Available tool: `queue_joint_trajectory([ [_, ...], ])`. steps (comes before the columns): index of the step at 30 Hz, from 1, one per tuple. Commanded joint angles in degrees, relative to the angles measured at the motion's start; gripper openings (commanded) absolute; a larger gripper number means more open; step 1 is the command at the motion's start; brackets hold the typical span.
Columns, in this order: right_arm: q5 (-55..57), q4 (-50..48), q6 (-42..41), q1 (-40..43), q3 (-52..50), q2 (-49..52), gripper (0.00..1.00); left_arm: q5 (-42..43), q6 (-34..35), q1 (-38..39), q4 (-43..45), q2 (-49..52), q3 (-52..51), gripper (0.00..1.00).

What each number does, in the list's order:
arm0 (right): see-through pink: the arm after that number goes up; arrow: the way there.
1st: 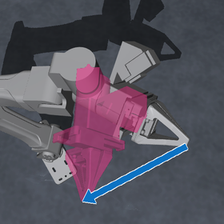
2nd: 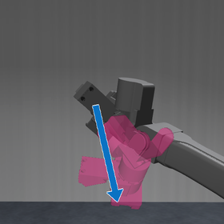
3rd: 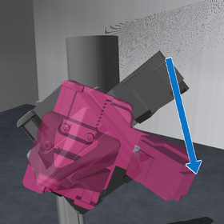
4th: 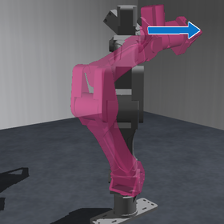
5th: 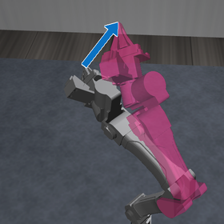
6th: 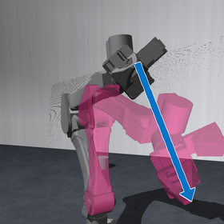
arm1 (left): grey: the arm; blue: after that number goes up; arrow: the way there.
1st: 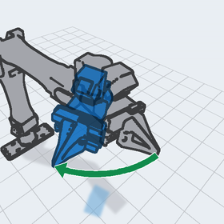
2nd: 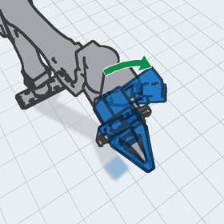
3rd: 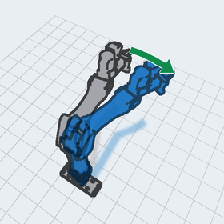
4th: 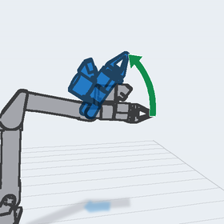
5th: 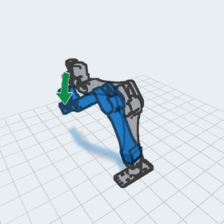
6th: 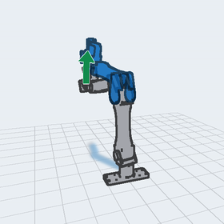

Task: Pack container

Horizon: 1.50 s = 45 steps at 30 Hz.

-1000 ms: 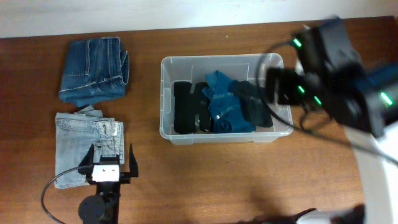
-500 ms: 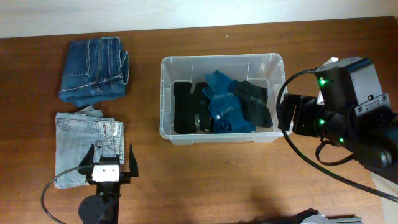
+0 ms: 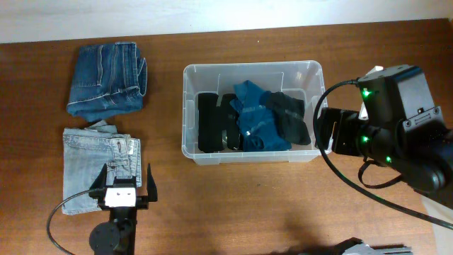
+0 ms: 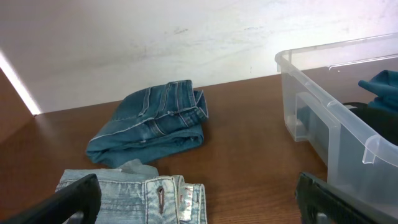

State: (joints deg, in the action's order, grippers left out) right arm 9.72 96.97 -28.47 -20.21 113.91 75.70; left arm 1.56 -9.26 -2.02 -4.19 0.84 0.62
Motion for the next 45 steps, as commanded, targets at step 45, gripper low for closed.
queue_joint_trajectory([
  [45, -12.96, -94.66, 14.67, 20.35, -109.74, -72.7, 0.98, 0.61, -0.72, -0.24, -0.39, -0.5, -0.11, 0.99],
])
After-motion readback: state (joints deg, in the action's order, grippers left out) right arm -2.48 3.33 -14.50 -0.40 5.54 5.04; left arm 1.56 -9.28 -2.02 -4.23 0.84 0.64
